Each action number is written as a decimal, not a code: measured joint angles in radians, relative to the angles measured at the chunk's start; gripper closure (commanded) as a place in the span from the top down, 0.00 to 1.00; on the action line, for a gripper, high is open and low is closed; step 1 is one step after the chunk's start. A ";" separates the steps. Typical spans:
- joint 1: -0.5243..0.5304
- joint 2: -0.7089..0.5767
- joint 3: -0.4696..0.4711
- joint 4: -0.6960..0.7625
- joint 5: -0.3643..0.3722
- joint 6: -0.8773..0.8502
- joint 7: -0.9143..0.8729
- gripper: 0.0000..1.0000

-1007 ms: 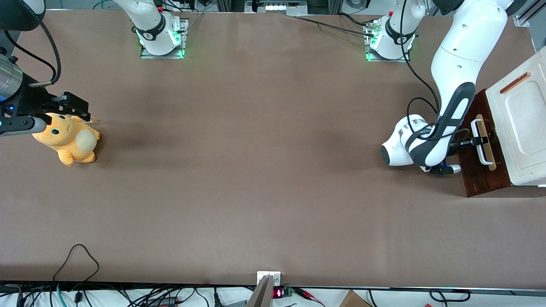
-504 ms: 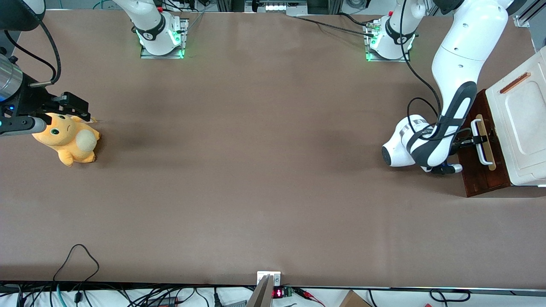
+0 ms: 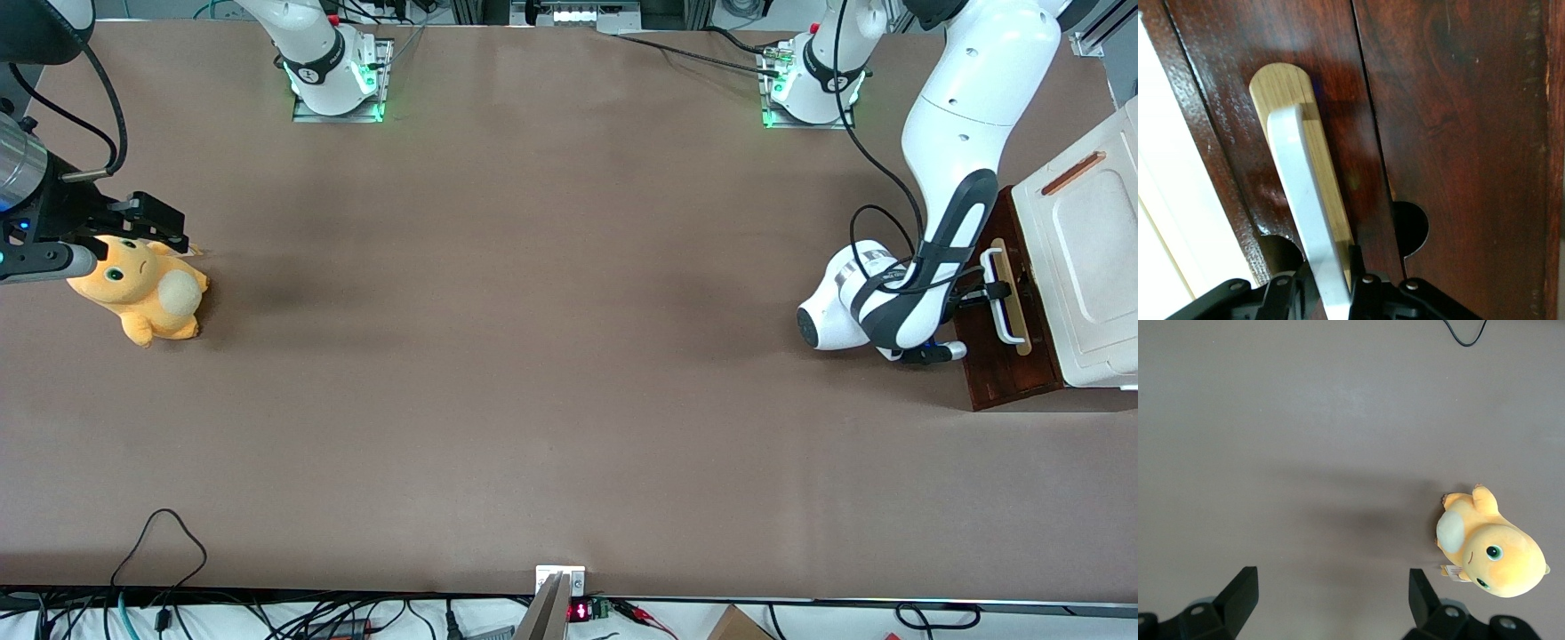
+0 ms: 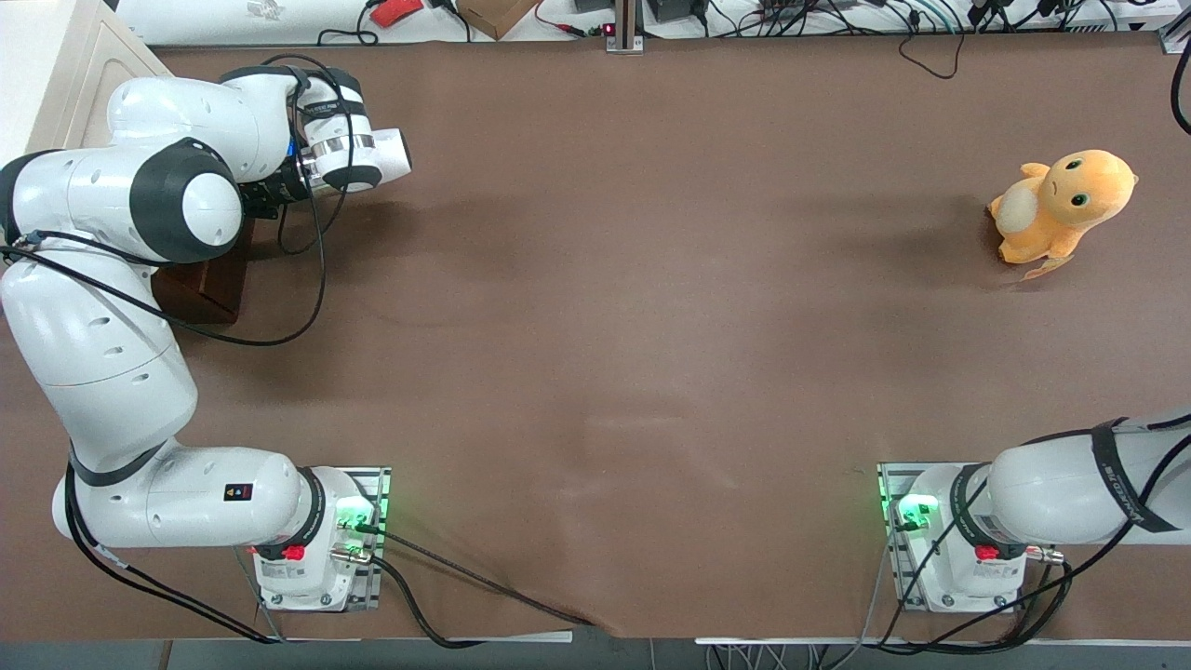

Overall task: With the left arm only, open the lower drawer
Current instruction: 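Close the left gripper on the white bar handle, then pull the handle away from the cabinet with the left gripper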

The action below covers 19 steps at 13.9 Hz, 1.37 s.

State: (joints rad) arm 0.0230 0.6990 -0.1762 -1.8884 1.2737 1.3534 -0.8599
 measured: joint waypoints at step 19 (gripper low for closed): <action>-0.030 -0.009 -0.001 0.021 -0.070 0.005 0.000 0.19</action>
State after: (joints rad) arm -0.0068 0.6902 -0.1773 -1.8670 1.2037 1.3588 -0.8598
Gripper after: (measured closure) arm 0.806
